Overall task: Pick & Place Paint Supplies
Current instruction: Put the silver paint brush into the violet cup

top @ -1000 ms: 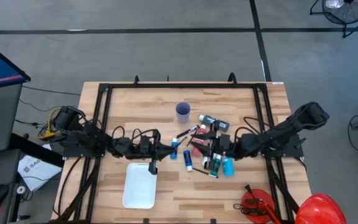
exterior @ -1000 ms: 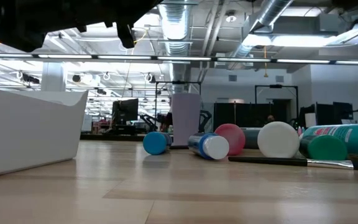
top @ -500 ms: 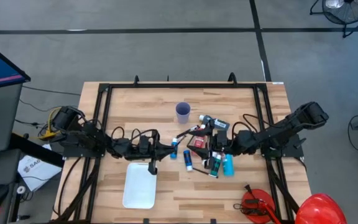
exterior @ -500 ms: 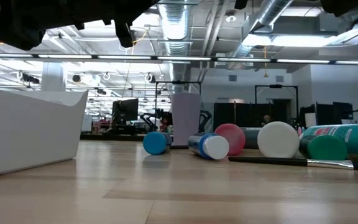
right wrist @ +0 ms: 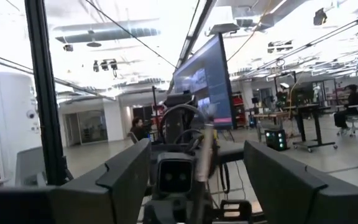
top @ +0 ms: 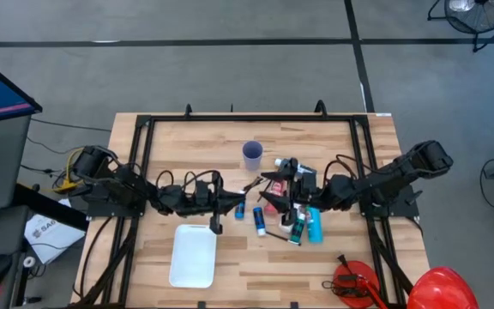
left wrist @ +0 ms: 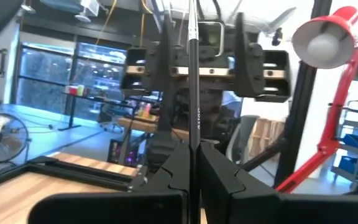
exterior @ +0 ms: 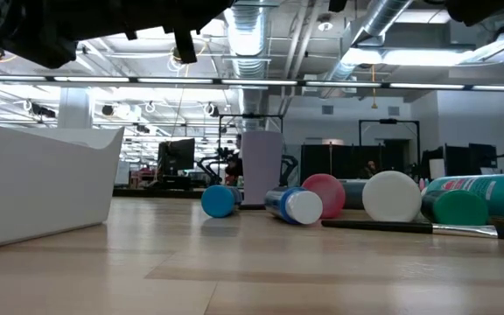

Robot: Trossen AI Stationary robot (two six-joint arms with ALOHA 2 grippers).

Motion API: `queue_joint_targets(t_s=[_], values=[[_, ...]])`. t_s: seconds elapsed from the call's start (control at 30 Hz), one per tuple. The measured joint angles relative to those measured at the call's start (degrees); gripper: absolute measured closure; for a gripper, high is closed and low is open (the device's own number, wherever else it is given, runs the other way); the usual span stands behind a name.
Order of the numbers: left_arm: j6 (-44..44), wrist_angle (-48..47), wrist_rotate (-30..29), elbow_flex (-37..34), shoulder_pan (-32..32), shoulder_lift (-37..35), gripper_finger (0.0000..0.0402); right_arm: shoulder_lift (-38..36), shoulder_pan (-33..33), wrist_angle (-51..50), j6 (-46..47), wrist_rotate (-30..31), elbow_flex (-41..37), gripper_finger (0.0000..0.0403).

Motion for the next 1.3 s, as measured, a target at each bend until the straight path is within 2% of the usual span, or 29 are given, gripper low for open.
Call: queue_joint_targets(t_s=[0.3, 0.63, 0.8, 1.03, 1.3], values=[[-0.22, 0.02, -0.02, 0.0, 0.44, 0.0, 0.0396, 0.0, -2.09, -1.16, 2.83, -0.14, 1.16, 0.0154], [-0.24, 0.02, 0.01, 0.0, 0.32, 0.0, 0.0396, 6.4, -0.46, -8.88, 0.94, -1.59, 10.16, 0.0154], [-0.18, -0.03, -0.3, -0.02, -0.25, 0.0, 0.0396, 5.98, 0.09, -9.73, -0.32, -1.29, 10.97, 0.0156], [-0.08, -0.07, -0.55, -0.07, -0.85, 0.0, 0.0396, 2.21, 1.55, -17.9, -0.64, 1.15, 10.93, 0.0185], [-0.02, -0.09, -0.45, -0.09, -0.87, 0.0, 0.0396, 1.81, 2.32, -18.72, -0.62, 1.93, 10.95, 0.0234]])
